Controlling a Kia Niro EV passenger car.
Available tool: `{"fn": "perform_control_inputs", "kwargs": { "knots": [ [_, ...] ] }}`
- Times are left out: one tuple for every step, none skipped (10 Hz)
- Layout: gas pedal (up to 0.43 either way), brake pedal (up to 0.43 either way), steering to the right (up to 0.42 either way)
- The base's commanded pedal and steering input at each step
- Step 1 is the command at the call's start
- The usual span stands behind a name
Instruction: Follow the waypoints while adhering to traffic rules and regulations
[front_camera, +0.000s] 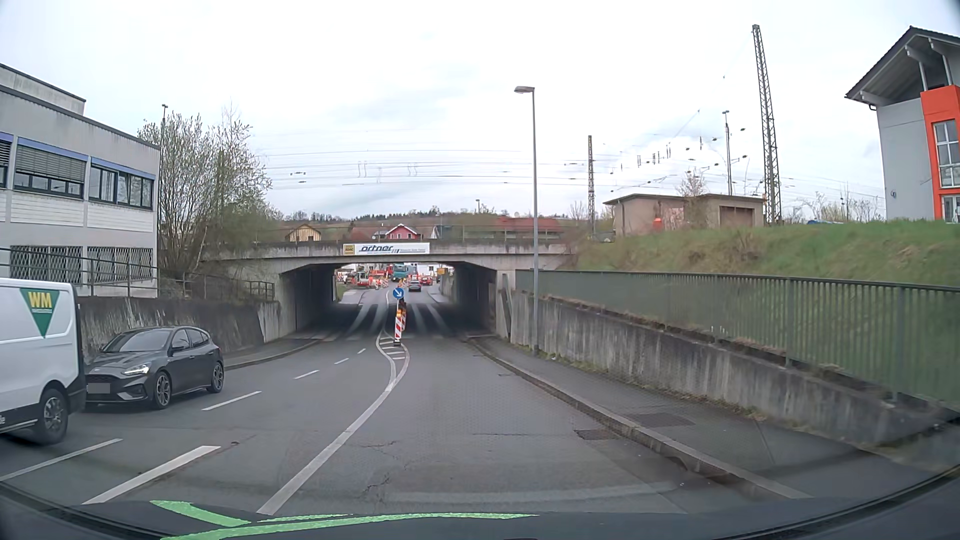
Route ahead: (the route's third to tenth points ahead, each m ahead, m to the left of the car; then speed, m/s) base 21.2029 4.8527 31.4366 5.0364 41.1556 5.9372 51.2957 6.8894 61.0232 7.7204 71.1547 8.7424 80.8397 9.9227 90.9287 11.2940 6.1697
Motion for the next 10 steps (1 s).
{"fn": "perform_control_inputs", "kwargs": {
  "knots": [
    [0.0, 0.067, -0.037],
    [0.0, 0.079, -0.033],
    [0.0, 0.091, -0.027],
    [0.0, 0.098, -0.024],
    [0.0, 0.11, -0.023],
    [0.0, 0.116, -0.023],
    [0.0, 0.116, -0.021],
    [0.0, 0.098, -0.019],
    [0.0, 0.073, -0.016],
    [0.0, 0.067, -0.014]
  ]
}}
